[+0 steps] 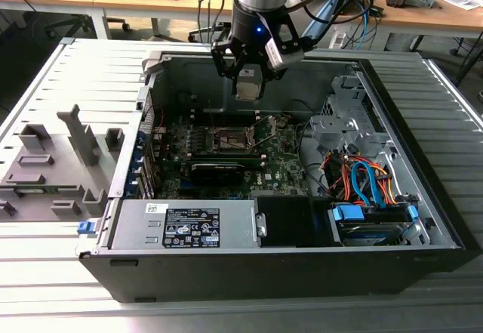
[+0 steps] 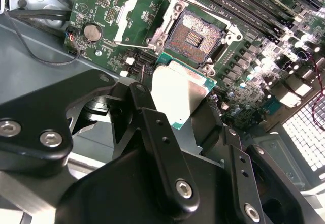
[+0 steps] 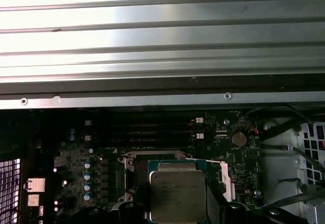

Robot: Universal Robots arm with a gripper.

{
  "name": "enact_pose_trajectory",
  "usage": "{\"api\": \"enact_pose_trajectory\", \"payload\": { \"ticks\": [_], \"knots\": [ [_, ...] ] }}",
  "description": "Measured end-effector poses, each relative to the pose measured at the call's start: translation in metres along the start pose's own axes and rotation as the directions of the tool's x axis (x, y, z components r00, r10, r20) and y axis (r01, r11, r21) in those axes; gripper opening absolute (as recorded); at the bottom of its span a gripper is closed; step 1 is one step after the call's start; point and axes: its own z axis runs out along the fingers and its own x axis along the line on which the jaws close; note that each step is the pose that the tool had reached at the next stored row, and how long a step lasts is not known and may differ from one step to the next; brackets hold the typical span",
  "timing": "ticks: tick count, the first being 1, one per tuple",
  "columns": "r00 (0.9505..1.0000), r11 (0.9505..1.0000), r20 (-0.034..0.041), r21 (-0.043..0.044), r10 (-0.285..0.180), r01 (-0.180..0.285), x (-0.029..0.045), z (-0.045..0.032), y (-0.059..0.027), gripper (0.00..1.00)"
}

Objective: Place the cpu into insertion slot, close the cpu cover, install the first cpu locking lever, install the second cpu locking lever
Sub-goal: 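Place the cpu into insertion slot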

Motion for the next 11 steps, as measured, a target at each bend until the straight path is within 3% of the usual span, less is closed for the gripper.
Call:
{"api": "enact_pose_trajectory", "payload": {
  "ticks": [11],
  "knots": [
    [1.0,1.0,0.0,-0.0001,0.0,0.0,0.0,0.0017,-0.0001,0.54]
  ]
}}
